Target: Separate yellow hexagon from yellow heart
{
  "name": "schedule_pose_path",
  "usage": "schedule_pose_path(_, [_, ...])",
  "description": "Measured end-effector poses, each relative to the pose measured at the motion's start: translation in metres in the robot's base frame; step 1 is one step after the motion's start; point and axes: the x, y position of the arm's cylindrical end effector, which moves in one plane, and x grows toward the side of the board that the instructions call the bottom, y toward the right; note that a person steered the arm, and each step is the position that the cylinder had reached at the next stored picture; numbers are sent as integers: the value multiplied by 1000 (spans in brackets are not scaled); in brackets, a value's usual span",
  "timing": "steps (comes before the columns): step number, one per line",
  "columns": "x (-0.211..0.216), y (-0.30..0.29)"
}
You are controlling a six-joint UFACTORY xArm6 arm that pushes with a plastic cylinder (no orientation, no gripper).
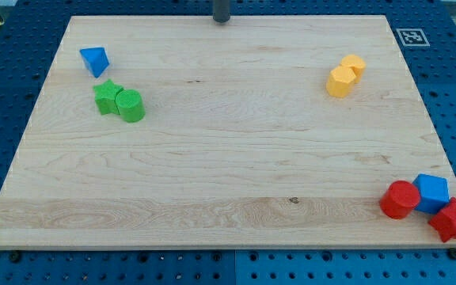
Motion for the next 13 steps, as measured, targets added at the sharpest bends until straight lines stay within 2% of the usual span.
schedule_pose_path(1, [0,0])
schedule_pose_path(3, [180,-20])
schedule_pose_path(7, [175,-21])
schedule_pose_path(8, [119,-25])
schedule_pose_path(9, [117,-23])
schedule_pose_path(10, [192,-11])
schedule_pose_path(11, [214,-4])
schedule_pose_path(13, [215,-4])
